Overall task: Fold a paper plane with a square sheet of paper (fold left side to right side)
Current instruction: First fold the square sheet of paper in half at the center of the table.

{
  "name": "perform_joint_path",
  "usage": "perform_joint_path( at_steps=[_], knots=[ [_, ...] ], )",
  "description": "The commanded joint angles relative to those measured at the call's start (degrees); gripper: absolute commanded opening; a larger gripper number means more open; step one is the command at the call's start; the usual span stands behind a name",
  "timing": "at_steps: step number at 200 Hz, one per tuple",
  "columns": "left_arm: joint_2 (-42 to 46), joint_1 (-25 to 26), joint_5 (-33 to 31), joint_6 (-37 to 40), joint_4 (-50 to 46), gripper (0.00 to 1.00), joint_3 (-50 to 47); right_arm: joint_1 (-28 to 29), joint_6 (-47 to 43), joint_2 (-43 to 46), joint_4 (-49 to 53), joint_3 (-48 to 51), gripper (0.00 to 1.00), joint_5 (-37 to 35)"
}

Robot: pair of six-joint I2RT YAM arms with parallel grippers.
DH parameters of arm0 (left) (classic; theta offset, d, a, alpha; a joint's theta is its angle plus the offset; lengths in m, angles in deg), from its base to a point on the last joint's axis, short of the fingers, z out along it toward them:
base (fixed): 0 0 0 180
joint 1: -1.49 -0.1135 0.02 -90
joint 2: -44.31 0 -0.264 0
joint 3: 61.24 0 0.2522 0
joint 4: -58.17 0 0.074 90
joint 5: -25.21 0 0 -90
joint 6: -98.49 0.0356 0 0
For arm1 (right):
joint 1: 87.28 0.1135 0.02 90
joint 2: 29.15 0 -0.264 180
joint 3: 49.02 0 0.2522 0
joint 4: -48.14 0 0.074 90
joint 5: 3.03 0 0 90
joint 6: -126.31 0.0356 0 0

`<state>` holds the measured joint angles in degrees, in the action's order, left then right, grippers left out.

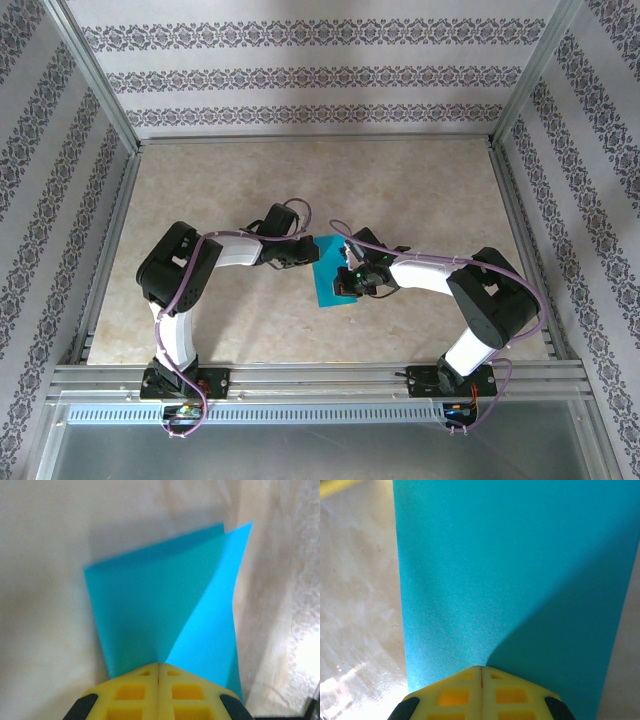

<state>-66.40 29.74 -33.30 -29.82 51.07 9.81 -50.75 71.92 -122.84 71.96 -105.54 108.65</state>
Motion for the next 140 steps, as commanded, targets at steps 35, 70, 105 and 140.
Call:
perform_joint_path(
  at_steps=[35, 70, 105, 140],
  knots=[
    [-4.2, -4.6, -4.3, 3.8, -2.4, 0.02, 5.7, -0.1, -0.3, -3.5, 6.9, 3.1, 0.0, -7.0],
    [-4.1, -4.7, -4.3, 3.5, -1.2, 0.02, 5.1, -0.1, 0.4, -3.2, 6.2, 3.1, 0.0, -6.6],
    [-3.0, -5.4, -4.5, 4.5, -1.7, 0.02, 5.5, 0.0, 1.4, -2.8, 5.5, 3.5, 0.0, -6.0],
    [-2.6, -6.8, -4.4, 7.0, -4.4, 0.02, 8.4, 0.2, 2.3, -2.5, 4.6, 3.8, 0.0, -5.7]
  ],
)
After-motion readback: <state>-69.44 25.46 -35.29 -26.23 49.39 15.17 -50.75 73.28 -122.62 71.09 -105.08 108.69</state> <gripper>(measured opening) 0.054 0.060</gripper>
